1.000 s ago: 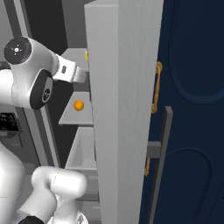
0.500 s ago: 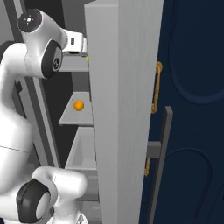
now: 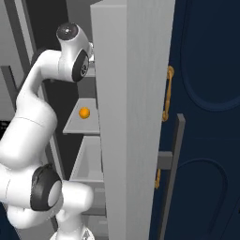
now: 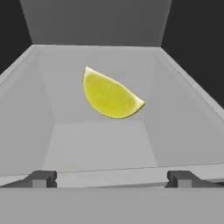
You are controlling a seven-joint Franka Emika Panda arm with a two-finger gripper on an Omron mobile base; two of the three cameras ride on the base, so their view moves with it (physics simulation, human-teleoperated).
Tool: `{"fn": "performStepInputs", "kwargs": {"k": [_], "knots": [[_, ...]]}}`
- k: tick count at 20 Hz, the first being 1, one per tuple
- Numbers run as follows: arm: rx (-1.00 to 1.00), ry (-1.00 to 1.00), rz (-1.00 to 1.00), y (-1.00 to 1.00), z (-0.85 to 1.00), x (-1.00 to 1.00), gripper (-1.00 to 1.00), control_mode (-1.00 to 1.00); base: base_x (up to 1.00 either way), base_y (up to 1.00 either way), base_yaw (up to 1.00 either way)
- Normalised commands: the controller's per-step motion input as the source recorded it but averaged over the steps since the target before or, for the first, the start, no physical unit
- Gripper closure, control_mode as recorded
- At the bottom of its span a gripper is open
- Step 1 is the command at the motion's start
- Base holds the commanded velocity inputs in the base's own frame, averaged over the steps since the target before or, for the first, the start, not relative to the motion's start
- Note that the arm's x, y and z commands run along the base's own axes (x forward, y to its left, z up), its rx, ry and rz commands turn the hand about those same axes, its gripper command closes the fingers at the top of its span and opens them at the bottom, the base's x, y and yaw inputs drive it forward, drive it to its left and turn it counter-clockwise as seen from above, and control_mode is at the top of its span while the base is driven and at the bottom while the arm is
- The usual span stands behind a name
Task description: Grab a lemon wedge from the fridge and one ice cube from the ice bowl, and put them in the glass of lemonade.
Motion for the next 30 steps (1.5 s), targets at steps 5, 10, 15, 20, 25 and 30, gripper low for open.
{"fn": "performStepInputs", "kwargs": {"k": [5,10,15,20,25,30], "knots": [[-0.08,0.22,0.07,0.0,0.36,0.45,-1.0,-1.0,0.0,0.0,0.0],[-0.03,0.07,0.06,0.0,0.38,0.06,-1.0,-1.0,0.0,0.0,0.0],[0.0,0.0,0.01,-0.01,-0.44,0.3,-1.0,-1.0,0.0,0.0,0.0],[0.0,-0.08,0.0,0.0,-0.24,0.26,-1.0,-1.0,0.0,0.0,0.0],[0.02,-0.01,0.03,-0.1,-0.07,0.49,-1.0,-1.0,0.0,0.0,0.0],[0.05,0.01,0.12,-0.05,-0.02,0.47,-1.0,-1.0,0.0,0.0,0.0]]}}
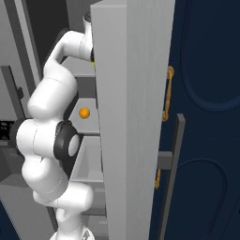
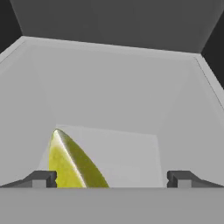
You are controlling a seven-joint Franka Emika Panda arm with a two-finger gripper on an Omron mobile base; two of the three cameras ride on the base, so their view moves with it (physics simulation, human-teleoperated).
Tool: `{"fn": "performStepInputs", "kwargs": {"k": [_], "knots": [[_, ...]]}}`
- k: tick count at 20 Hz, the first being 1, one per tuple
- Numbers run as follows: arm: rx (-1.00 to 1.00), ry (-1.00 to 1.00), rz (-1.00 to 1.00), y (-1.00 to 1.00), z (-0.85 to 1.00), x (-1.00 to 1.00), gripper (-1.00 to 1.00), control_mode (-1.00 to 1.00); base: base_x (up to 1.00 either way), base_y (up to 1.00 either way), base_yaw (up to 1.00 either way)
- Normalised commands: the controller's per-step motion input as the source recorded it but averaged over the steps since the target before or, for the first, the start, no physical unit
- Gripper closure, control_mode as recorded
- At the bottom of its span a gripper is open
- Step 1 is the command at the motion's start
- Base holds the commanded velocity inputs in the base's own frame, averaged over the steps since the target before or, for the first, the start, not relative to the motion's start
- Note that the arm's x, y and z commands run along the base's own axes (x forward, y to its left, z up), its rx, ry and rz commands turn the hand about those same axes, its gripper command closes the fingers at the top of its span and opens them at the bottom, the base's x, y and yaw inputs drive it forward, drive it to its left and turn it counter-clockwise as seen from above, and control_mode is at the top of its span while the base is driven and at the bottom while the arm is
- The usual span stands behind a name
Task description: Grab a lemon wedge from the fridge and one ice cube from the ice bowl, and put them in the glass of lemonade.
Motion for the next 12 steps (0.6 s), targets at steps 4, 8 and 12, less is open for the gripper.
{"fn": "performStepInputs", "kwargs": {"k": [4,8,12], "knots": [[0.02,0.03,0.19,0.02,0.0,0.02,-1.0,-1.0,0.0,0.0,0.0],[0.0,0.01,0.13,0.19,0.0,-0.3,-1.0,-1.0,0.0,0.0,0.0],[0.0,0.0,0.07,0.15,-0.08,-0.12,-1.0,-1.0,0.0,0.0,0.0]]}}
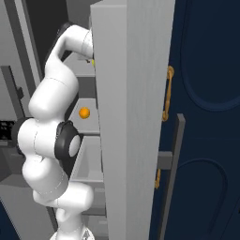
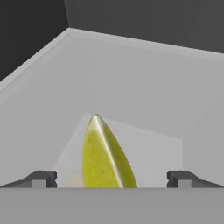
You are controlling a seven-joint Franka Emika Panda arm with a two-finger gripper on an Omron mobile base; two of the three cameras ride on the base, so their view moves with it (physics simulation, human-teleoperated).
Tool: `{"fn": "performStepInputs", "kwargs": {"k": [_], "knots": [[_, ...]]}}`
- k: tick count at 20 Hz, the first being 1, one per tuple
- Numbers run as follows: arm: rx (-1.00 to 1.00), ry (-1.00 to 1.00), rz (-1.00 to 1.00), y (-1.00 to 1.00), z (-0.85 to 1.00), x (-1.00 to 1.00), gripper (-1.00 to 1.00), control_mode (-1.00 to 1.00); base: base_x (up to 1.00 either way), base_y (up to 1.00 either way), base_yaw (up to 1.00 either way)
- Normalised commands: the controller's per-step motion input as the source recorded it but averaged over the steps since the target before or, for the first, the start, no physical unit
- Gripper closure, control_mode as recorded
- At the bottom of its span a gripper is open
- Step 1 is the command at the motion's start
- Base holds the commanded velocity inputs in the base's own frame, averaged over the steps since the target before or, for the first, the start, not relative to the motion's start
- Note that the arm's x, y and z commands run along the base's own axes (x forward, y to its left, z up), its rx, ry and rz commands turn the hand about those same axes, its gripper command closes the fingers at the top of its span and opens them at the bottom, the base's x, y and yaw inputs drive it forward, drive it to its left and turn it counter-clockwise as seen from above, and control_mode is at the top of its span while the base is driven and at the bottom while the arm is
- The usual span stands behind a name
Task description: Grab a lemon wedge from the fridge and one ice cube from the ice bowl, and put them in the glass of lemonade.
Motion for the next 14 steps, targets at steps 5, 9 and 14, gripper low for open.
{"fn": "performStepInputs", "kwargs": {"k": [5,9,14], "knots": [[-0.03,0.0,0.03,0.14,-0.41,0.0,-1.0,-1.0,0.0,0.0,0.0],[-0.03,0.0,0.0,0.0,-0.03,0.11,-1.0,-1.0,0.0,0.0,0.0],[0.0,0.0,0.0,0.0,-0.06,0.29,-1.0,-1.0,0.0,0.0,0.0]]}}
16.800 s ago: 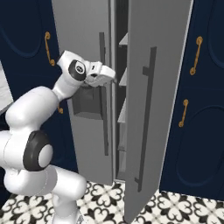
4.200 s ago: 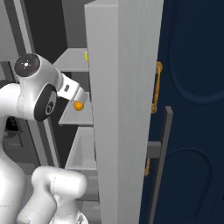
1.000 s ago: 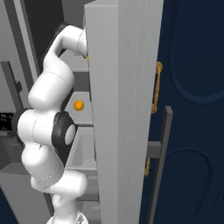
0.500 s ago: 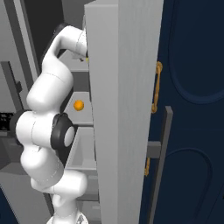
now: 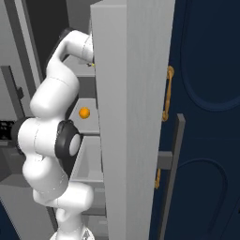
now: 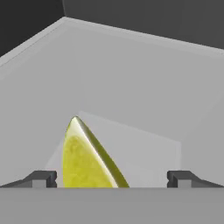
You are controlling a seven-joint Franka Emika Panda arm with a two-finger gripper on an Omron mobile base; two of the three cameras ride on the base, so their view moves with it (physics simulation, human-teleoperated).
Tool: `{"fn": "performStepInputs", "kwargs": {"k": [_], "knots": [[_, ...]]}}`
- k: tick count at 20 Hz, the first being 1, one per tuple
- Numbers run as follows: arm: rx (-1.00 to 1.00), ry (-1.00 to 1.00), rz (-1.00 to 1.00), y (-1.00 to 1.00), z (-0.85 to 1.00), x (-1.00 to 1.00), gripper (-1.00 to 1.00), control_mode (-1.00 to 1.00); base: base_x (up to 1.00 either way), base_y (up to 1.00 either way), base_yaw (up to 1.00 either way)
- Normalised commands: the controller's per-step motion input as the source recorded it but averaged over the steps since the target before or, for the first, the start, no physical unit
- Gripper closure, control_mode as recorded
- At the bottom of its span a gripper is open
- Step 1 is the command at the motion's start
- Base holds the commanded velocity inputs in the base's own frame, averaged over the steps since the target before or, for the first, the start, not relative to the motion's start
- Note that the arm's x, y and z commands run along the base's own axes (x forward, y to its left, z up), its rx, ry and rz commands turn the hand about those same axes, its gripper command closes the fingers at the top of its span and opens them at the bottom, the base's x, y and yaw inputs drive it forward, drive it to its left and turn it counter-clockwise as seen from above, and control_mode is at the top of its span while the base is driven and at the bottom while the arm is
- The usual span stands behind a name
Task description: Grab a lemon wedge from the fridge and one ice cube from the ice bowl, and put them in the glass of lemonade.
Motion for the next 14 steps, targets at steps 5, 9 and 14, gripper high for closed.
{"fn": "performStepInputs", "kwargs": {"k": [5,9,14], "knots": [[0.0,0.0,0.0,0.09,-0.07,0.02,1.0,-1.0,0.0,0.0,0.0],[0.0,0.0,0.0,0.1,0.0,0.0,1.0,-1.0,0.0,0.0,0.0],[0.0,0.0,0.0,0.09,0.0,-0.03,1.0,-1.0,0.0,0.0,0.0]]}}
